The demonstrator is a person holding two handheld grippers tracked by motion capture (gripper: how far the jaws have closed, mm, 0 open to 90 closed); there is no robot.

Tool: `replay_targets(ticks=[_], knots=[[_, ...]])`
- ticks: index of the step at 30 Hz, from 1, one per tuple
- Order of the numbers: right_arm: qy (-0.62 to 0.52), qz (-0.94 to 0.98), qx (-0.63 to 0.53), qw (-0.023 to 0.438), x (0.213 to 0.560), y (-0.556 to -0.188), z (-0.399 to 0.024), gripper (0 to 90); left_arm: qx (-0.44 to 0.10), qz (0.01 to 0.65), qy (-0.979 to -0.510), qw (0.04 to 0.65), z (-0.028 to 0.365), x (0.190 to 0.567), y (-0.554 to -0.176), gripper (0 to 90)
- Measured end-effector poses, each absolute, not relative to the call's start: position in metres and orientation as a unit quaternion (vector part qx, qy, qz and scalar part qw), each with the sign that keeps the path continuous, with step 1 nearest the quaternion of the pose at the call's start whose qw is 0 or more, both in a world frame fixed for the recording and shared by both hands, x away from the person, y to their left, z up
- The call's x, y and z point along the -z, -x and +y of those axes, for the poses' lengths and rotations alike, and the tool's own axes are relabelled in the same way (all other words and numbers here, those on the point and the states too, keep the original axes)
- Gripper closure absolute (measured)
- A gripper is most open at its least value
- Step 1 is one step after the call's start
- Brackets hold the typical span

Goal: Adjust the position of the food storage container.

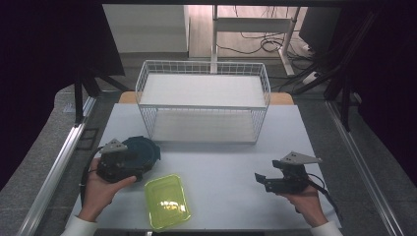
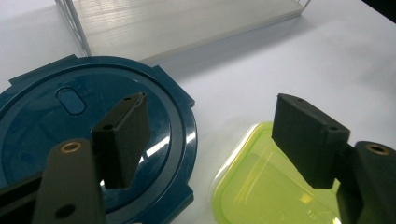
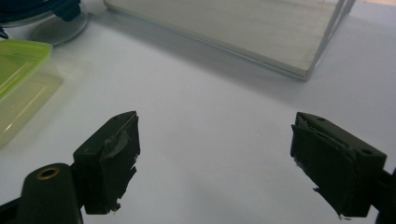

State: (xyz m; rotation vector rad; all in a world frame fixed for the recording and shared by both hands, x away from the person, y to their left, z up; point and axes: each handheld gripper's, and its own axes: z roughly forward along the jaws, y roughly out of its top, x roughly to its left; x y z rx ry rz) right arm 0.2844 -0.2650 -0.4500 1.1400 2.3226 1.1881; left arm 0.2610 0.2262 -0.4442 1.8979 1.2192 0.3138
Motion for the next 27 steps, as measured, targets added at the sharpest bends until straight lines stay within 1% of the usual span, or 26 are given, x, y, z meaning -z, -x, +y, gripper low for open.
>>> replay_targets(ticks=[6, 16, 27], knots=[[-0.399, 0.806, -0.409, 0.154, 0.4464, -0.2807, -0.2688, 14.9, -0.117, 0.48, -0.761, 0.42, 0.2201, 0.4451, -0.263, 26.2], [-0.403, 0.804, -0.409, 0.155, 0.4445, -0.2833, -0.2673, 14.9, -0.099, 0.48, -0.761, 0.424, 0.2225, 0.4502, -0.2594, 25.6], [-0.403, 0.805, -0.406, 0.161, 0.4414, -0.2815, -0.2674, 14.4, -0.095, 0.476, -0.764, 0.425, 0.2208, 0.4492, -0.2585, 24.9]])
